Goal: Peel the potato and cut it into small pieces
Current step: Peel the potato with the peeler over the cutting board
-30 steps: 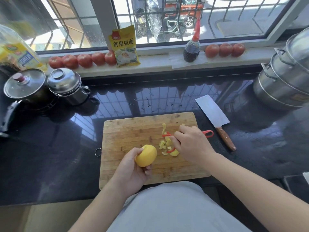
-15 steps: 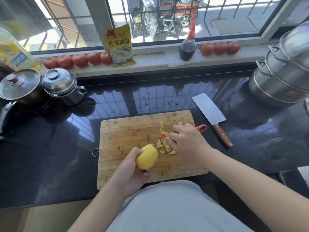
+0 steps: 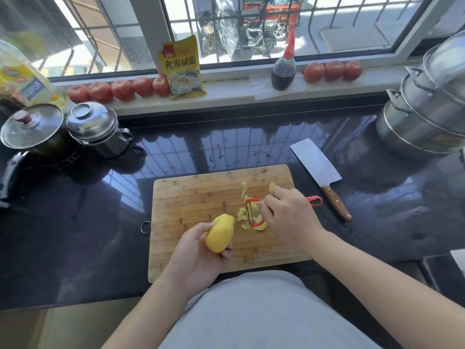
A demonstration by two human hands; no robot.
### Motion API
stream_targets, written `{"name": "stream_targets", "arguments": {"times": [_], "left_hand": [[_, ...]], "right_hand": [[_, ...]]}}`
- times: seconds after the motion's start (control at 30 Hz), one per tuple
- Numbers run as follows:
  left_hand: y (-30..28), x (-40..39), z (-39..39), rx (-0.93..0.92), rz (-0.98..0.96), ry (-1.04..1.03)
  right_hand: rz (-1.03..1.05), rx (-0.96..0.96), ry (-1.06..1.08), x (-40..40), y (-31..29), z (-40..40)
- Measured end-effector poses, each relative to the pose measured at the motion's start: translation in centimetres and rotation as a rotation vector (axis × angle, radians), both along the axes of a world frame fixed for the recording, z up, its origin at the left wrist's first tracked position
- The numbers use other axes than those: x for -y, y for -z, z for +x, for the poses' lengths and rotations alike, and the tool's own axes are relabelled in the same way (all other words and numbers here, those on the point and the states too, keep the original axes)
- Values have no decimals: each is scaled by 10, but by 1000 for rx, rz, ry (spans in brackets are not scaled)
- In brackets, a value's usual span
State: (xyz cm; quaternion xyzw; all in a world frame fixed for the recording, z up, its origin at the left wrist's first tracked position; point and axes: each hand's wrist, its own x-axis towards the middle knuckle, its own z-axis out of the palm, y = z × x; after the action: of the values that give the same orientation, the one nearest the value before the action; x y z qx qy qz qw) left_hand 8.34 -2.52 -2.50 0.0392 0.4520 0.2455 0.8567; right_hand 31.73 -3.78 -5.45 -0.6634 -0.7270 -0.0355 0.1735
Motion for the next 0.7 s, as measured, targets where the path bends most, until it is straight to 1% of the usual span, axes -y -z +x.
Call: {"name": "stream_targets", "arguments": {"times": [0.07, 0.17, 0.33, 0.57, 0.63, 0.7], "left_hand": [[1, 0, 1, 1, 12, 15], [2, 0, 5, -4, 51, 42], [0, -5, 11, -31, 57, 45], [-6, -7, 10, -71, 93, 78], [-7, -8, 8, -62, 71, 84], [-8, -7, 5, -54, 48, 92]], "right_hand": [[118, -74, -141, 5, -13, -9], [160, -77, -269, 7, -29, -22], [169, -48, -346, 5, -39, -32], [161, -16, -347, -8, -26, -17], [119, 20, -275, -19, -12, -8], [-10, 105, -147, -28, 3, 3]]}}
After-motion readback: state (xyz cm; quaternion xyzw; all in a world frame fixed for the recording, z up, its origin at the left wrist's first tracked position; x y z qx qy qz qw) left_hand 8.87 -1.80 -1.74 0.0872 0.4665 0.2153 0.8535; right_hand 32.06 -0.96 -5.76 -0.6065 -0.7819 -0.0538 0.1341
